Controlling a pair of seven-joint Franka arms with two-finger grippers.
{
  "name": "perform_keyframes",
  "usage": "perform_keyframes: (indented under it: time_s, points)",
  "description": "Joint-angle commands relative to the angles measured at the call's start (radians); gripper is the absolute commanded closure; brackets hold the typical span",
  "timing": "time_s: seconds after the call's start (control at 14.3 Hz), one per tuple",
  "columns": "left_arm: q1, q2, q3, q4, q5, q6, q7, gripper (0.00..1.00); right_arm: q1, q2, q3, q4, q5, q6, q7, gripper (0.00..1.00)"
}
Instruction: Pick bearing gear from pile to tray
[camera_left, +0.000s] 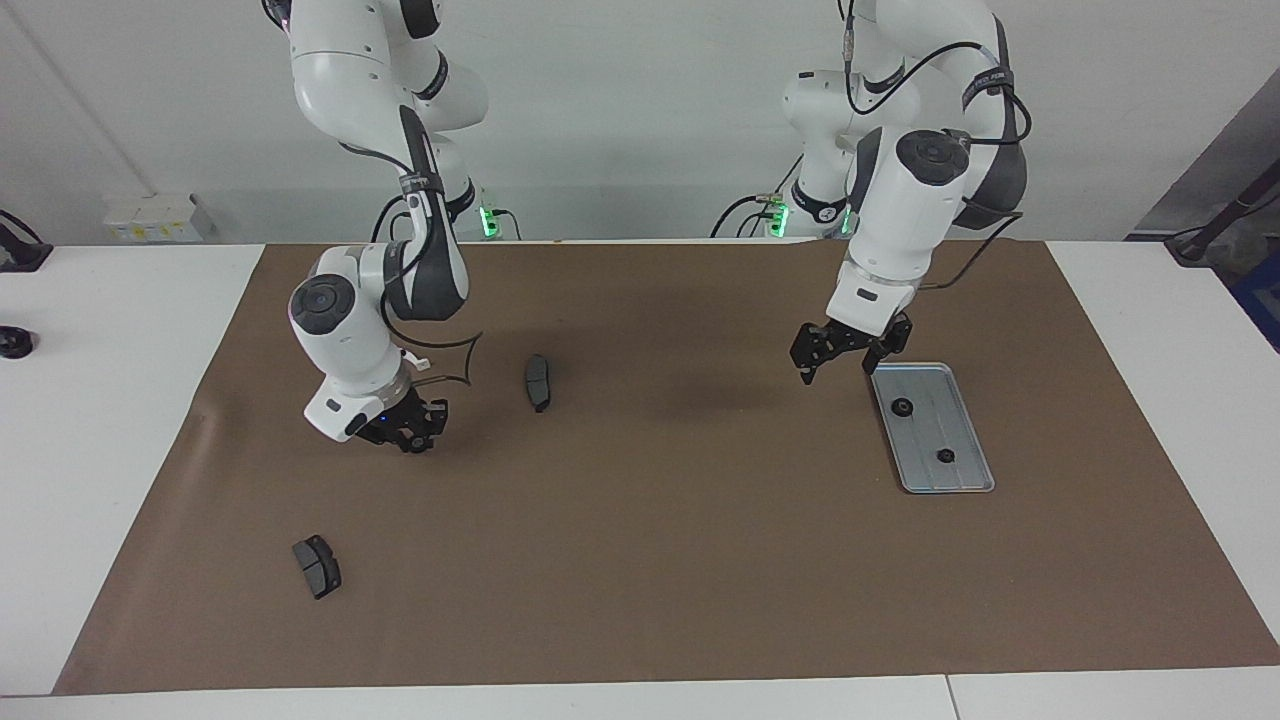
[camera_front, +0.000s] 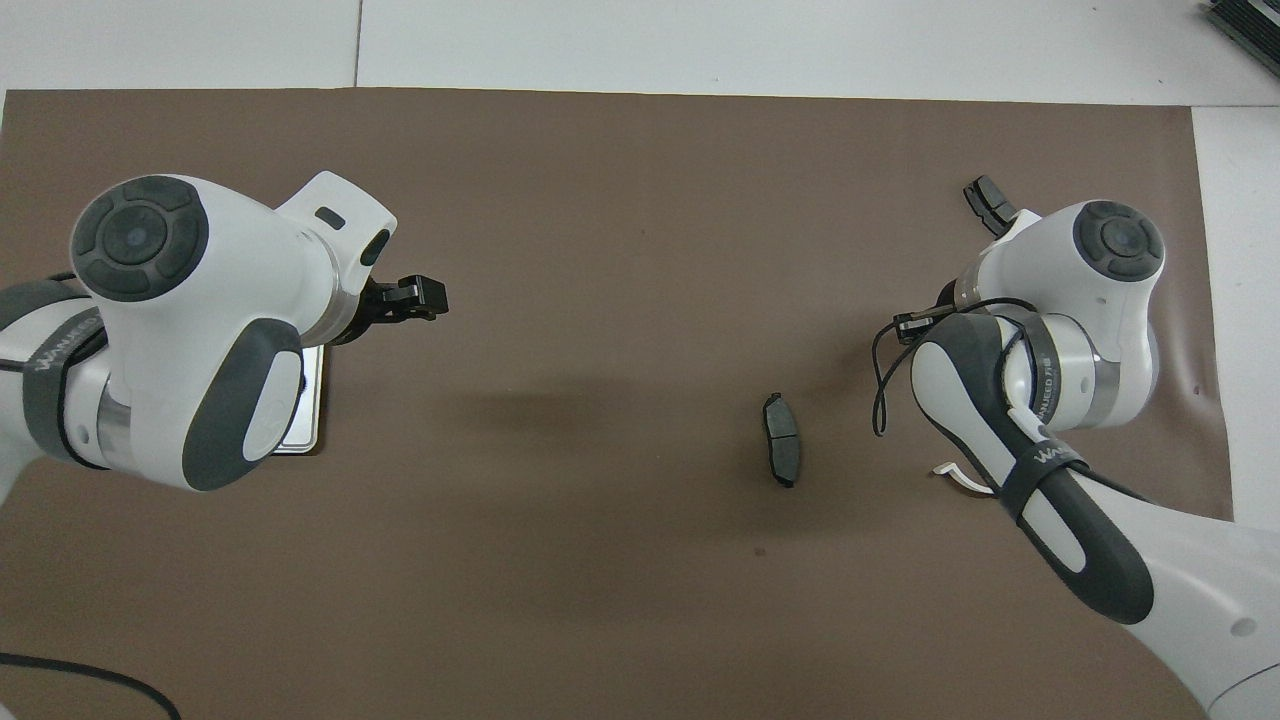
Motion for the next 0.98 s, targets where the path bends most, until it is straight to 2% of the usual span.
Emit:
perform_keyframes:
  time_s: [0.0, 0.28, 0.56, 0.7, 0.91]
  points:
    - [-0.037, 0.006, 0.015, 0.022, -0.004, -0.022, -0.036, 0.0, 0.074, -0.008, 0.009, 0.051, 0.01, -0.018, 0.108, 0.95]
    - [-0.037, 0.005, 0.015, 0.014, -0.004, -0.022, -0.035, 0.0, 0.223, 0.011, 0.009, 0.132, 0.012, -0.013, 0.292, 0.95]
    - [-0.034, 0.005, 0.015, 0.011, -0.004, -0.022, -0.035, 0.0, 0.361, 0.055, 0.009, 0.218, 0.017, 0.048, 0.493, 0.95]
    - [-0.029, 0.005, 0.015, 0.009, -0.004, -0.022, -0.035, 0.0, 0.393, 0.116, 0.012, 0.267, 0.015, 0.107, 0.56, 0.95]
    - [-0.028, 0.005, 0.015, 0.009, -0.004, -0.022, -0.033, 0.0, 0.427, 0.256, 0.014, 0.388, 0.017, 0.178, 0.596, 0.97]
